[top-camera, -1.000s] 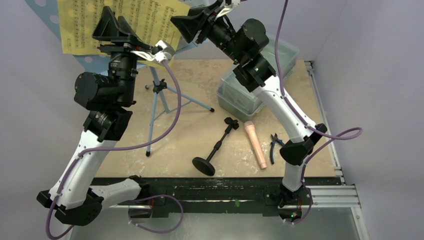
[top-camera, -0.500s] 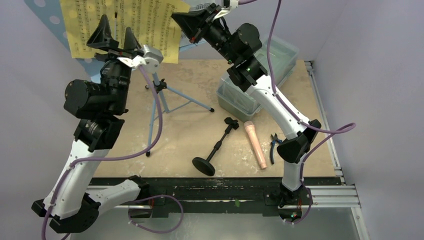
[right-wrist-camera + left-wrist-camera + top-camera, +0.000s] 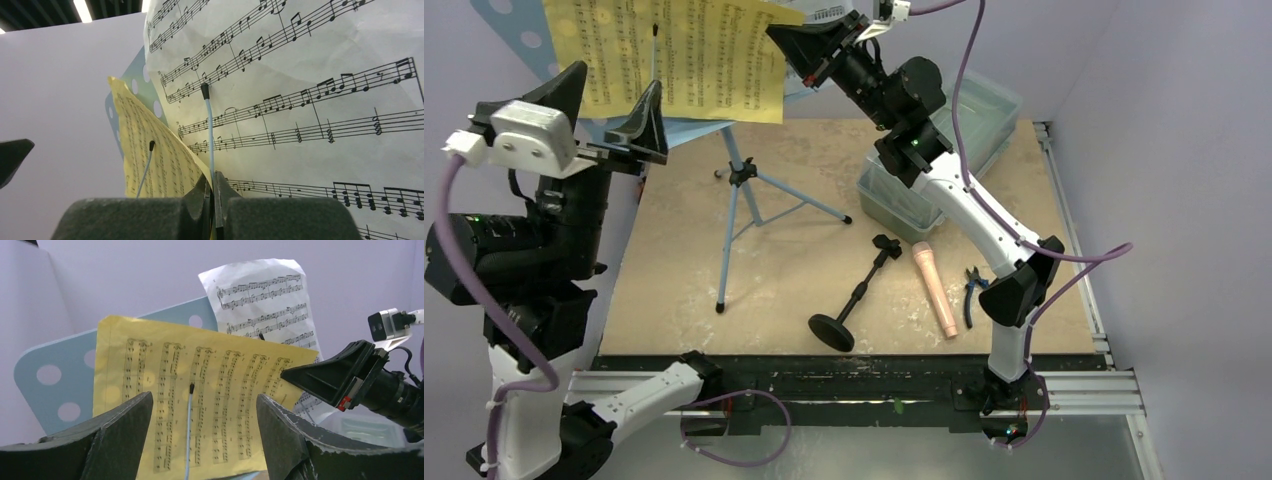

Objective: Set up the instrument practice props

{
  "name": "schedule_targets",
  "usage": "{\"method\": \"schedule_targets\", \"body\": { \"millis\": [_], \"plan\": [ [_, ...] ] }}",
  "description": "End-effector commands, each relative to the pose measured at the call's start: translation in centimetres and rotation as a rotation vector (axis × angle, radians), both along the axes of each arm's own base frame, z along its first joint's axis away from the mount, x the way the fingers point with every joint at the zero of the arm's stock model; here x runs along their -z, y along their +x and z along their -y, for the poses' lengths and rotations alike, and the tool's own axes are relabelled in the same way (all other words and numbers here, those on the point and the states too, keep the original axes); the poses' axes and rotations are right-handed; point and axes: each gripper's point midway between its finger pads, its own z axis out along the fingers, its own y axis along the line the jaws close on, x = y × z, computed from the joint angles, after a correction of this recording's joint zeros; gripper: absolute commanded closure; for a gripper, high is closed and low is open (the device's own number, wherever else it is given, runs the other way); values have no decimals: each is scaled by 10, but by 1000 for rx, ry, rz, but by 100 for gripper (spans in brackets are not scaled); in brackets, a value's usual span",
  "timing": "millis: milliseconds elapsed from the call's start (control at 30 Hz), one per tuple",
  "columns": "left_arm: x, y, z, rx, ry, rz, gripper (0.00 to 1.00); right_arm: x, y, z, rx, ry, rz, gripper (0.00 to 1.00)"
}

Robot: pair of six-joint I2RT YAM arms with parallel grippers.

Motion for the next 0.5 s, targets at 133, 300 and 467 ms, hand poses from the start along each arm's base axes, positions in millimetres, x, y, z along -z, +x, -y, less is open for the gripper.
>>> {"method": "schedule_targets", "body": {
  "millis": [133, 300, 467],
  "plan": [
    [65, 8, -43, -120, -439, -300, 29, -63, -44, 36, -26, 146, 126, 100],
    [97, 16, -51, -202, -509, -371, 36, -62, -45, 34, -35, 140, 130, 96],
    [117, 30, -43, -216, -500, -400, 36, -60, -43, 30, -35, 123, 129, 91]
  ]
}}
